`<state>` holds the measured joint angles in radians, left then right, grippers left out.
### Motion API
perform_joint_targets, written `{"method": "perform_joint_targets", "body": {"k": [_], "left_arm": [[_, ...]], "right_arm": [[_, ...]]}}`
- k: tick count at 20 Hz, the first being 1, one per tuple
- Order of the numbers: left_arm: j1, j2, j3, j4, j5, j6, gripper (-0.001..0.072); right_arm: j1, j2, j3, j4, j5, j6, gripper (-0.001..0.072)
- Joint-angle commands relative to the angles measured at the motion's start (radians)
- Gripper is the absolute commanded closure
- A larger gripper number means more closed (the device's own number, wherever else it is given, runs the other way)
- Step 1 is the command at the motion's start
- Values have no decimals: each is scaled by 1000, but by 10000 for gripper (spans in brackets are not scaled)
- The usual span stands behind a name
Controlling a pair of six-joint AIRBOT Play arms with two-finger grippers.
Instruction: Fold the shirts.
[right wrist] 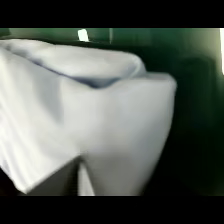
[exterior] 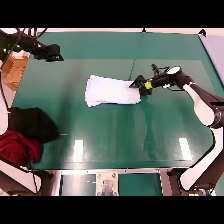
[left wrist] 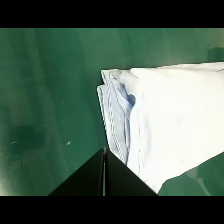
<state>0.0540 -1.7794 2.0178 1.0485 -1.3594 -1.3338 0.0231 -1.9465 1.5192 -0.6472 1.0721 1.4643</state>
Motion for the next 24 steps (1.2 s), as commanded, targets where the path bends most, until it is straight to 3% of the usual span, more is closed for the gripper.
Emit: {"method": "perform_joint_targets", "body": {"k": [1, 5, 10, 15, 20, 24], "left_arm": [[0, 1, 0, 0, -3, 0, 683], [0, 1, 0, 0, -21, 0, 682], [0, 1, 0, 0, -53, 1, 682], [0, 1, 0, 0, -53, 0, 683], [0, 1, 0, -1, -52, 0, 683], [0, 1, 0, -1, -50, 0, 683]], "right_arm": [[44, -11, 3, 116, -49, -36, 668], [-35, 87, 29, 61, -35, -15, 692], [-348, 358, -34, -373, 72, 185, 693], [-787, 628, -260, -594, 115, 185, 693], [-1227, 766, -535, -674, 55, 150, 693], [-1452, 816, -772, -673, -35, 147, 692]]}}
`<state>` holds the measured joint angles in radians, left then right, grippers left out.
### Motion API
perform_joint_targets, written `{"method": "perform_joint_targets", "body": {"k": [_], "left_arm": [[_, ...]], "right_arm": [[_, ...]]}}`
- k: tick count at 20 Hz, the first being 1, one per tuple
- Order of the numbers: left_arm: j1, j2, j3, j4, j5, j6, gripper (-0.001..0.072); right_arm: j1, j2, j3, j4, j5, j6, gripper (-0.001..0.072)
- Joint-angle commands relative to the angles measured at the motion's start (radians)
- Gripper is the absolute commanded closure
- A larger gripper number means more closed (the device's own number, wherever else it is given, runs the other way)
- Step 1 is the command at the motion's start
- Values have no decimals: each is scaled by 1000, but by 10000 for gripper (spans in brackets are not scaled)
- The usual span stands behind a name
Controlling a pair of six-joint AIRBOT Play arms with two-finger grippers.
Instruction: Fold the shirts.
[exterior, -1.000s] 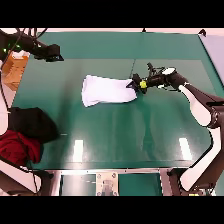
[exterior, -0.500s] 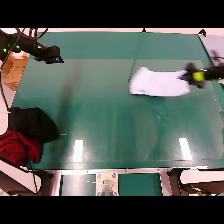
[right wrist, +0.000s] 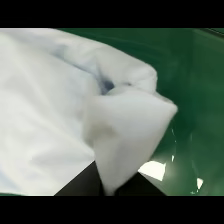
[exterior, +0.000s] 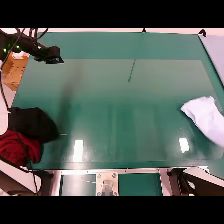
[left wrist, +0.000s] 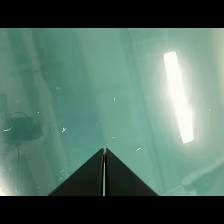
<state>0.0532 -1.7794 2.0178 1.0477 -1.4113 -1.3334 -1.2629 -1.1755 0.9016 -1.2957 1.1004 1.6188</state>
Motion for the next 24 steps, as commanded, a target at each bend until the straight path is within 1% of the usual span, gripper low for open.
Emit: {"method": "perform_joint_targets", "body": {"k": [1, 4, 6, 7, 8, 9, 10, 11, 12, 13, 14, 15, 16, 18, 20, 22, 24], "left_arm": [[0, 1, 0, 0, 2, 0, 683], [0, 1, 0, 0, 2, 0, 683], [0, 1, 0, 0, 2, 0, 682], [0, 1, 0, 0, 2, 0, 683], [0, 1, 0, 0, 3, 0, 682], [0, 1, 0, 0, 5, 0, 683], [0, 1, 0, 1, 8, 1, 683], [1, 1, 0, 8, 13, 0, 683], [1, 1, 1, 31, 24, 0, 683], [1, 2, 0, 61, 38, -2, 683], [1, 2, 1, 91, 48, -14, 683], [1, 5, 1, 113, 47, -40, 684], [1, 13, 1, 128, 32, -55, 684], [-2, 41, -2, 127, -30, -65, 684], [-3, 87, -54, 131, -80, -81, 684], [-9, 179, -193, 127, -65, -105, 685], [-37, 313, -401, 127, -23, -106, 684]], "right_arm": [[-192, 48, -197, -23, -84, -7, 693], [-204, 52, -280, -6, -147, -3, 693], [-204, 52, -292, 60, -166, -4, 691], [-204, 52, -283, 74, -153, -4, 638], [-204, 52, -262, 66, -122, -7, 395], [-204, 52, -219, 17, -70, -7, 283], [-204, 52, -153, -68, 4, -2, 287], [-204, 52, -77, -161, 78, 24, 288], [-204, 53, 10, -251, 153, 81, 309], [-204, 55, 80, -280, 202, 127, 372], [-201, 61, 137, -244, 222, 146, 466], [-181, 76, 166, -168, 211, 142, 560], [-137, 95, 175, -66, 177, 101, 677], [-2, 126, 175, 94, 111, 23, 690], [186, 139, 175, 176, 89, -32, 690], [406, 155, 160, 185, 89, -58, 690], [628, 185, 103, 182, 74, -61, 691]]}}
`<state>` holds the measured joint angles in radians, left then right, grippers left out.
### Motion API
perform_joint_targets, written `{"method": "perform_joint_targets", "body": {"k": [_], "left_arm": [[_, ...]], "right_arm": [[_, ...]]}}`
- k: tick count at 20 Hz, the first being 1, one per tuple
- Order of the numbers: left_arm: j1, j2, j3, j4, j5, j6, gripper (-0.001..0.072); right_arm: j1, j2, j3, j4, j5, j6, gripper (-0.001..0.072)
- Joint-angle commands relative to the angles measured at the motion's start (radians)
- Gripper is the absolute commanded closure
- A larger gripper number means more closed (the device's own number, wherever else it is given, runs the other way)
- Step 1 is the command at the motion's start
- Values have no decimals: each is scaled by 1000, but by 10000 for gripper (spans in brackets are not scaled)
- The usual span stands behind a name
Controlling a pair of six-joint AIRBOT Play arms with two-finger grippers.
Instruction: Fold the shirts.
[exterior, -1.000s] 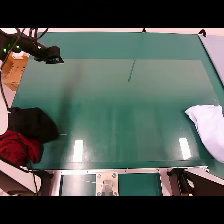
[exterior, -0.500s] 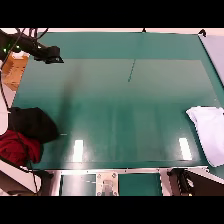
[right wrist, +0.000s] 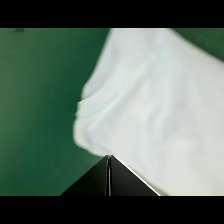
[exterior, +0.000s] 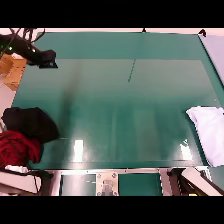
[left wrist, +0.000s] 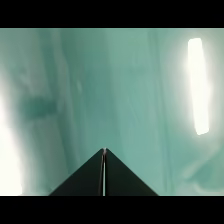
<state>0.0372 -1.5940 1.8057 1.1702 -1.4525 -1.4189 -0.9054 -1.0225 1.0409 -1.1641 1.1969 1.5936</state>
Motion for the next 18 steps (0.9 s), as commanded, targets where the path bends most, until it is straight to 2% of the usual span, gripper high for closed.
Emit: {"method": "perform_joint_targets", "body": {"k": [1, 4, 7, 9, 11, 18], "left_arm": [[-41, 202, -301, 5, 51, -24, 684], [-111, 439, -639, 5, 137, -87, 684], [-146, 600, -839, 5, 160, -129, 684], [-146, 632, -875, 5, 157, -129, 683], [-146, 633, -875, 5, 157, -129, 683], [-146, 632, -875, 4, 216, -129, 683]], "right_arm": [[373, 45, -76, 45, -31, -35, 691], [638, 101, -241, 46, -67, -32, 691], [787, 131, -341, 46, -109, -32, 690], [838, 131, -345, 49, -118, -32, 690], [870, 131, -346, 54, -61, -32, 690], [878, 130, -346, 54, -55, -32, 690]]}}
